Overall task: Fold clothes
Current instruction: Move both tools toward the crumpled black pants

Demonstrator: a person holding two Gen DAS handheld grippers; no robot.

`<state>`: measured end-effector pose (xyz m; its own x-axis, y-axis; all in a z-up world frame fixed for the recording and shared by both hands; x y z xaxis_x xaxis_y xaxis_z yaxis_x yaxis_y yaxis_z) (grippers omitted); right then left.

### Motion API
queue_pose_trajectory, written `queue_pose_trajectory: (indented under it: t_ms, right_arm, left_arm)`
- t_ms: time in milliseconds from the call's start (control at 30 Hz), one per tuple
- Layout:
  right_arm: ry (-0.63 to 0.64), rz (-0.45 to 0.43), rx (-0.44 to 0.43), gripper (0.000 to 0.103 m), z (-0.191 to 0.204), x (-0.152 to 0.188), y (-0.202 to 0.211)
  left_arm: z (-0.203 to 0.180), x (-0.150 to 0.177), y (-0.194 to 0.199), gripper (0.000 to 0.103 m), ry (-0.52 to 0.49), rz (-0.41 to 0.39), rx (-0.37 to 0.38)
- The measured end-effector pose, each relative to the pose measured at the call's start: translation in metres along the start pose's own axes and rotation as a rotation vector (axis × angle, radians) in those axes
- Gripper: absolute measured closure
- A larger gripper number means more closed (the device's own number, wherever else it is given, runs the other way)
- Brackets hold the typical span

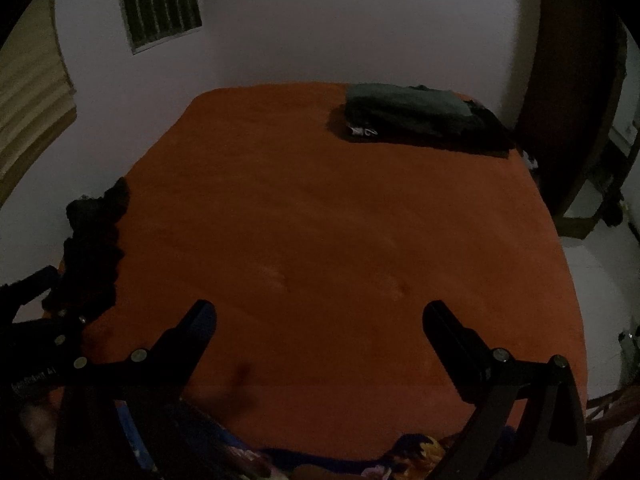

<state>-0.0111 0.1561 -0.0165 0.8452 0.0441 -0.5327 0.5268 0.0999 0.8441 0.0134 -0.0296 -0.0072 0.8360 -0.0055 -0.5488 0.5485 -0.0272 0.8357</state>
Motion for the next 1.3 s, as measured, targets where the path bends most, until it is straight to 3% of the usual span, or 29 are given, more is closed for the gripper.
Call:
queue_pose_trajectory:
  t_ms: [267, 633, 900, 1000, 1200, 1300]
  right_arm:
    - [0.030, 0.018, -0.022, 0.000, 0.025, -0.017, -0.016]
    - [0.131, 0.036, -0.103, 0.000, 0.077, -0.029, -0.034]
    - [0.229, 0.049, -0.224, 0.000, 0.136, -0.043, -0.062]
    - [0.300, 0.055, -0.311, 0.000, 0.170, -0.043, -0.064]
    - [0.434, -0.034, -0.424, 0.000, 0.227, -0.056, -0.048]
    - [0.464, -0.026, -0.471, 0.000, 0.244, -0.064, -0.043]
  left_arm:
    - [0.051, 0.012, -0.020, 0.001, 0.132, 0.069, 0.029]
    - [0.142, 0.030, -0.032, 0.001, 0.324, 0.083, -0.015]
    - [0.222, 0.045, -0.038, 0.001, 0.421, 0.065, -0.102]
    - [0.257, 0.049, -0.039, 0.001, 0.501, 0.087, -0.114]
    - [0.307, 0.056, -0.023, 0.001, 0.590, 0.080, -0.180]
    - [0.321, 0.066, -0.005, 0.001, 0.632, 0.080, -0.187]
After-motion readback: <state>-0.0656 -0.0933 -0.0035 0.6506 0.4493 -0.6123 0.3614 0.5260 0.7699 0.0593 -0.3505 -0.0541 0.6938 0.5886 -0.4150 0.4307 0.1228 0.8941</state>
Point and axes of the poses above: each gripper's, at about its wrist camera, not at the fingertips, and y roughly against the way its jaws point, z to its left, x to its underside, the point moved 1 cm from there along -y, roughly the way its jaws point, and after that the axes turned 7 degrees about z, right-handed, at the moved point
